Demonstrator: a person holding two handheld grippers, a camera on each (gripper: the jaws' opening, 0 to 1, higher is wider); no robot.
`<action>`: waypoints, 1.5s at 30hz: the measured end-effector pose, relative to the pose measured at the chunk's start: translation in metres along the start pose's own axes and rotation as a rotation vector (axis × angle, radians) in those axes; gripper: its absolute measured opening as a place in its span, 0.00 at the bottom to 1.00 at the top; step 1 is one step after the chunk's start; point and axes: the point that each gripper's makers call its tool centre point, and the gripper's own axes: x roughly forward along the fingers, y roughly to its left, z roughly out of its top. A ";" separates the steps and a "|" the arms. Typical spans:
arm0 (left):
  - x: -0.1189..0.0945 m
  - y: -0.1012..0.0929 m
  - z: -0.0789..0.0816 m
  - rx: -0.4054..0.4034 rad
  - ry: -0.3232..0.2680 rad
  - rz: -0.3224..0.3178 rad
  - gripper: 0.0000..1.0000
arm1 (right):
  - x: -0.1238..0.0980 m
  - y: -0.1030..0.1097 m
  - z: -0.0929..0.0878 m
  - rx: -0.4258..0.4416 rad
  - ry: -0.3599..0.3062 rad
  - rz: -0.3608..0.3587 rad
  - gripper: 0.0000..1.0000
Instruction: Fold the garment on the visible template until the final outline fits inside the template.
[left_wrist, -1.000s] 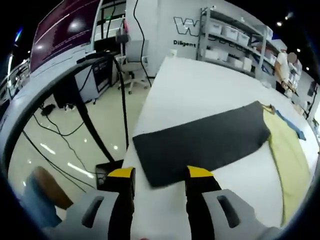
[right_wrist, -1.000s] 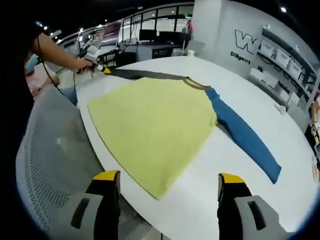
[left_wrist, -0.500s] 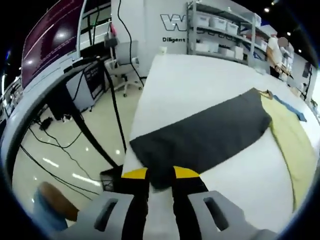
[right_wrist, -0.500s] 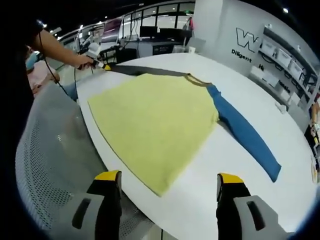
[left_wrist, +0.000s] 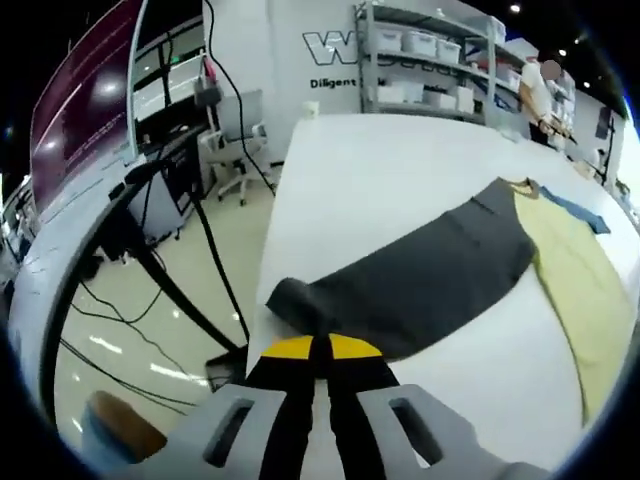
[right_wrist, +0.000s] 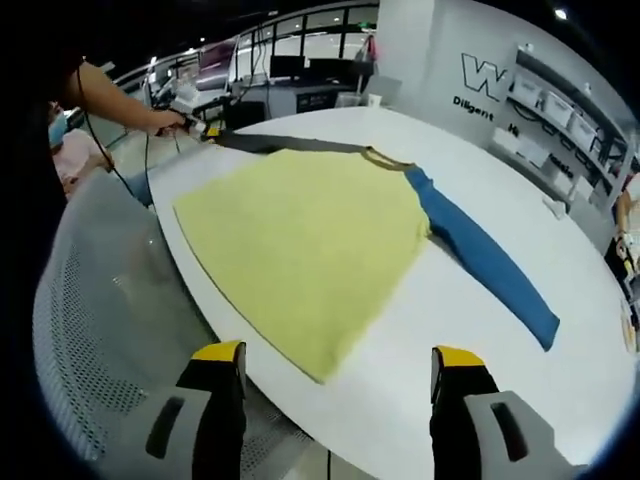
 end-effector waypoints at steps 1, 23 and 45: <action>-0.001 -0.003 0.006 -0.007 -0.021 -0.012 0.01 | 0.000 0.000 0.000 0.000 -0.001 -0.001 0.73; -0.031 -0.068 0.190 0.010 -0.390 -0.194 0.01 | 0.004 -0.007 0.000 0.012 -0.045 -0.002 0.75; -0.072 -0.224 0.270 0.156 -0.500 -0.445 0.01 | -0.011 -0.015 -0.009 0.048 -0.085 -0.027 0.75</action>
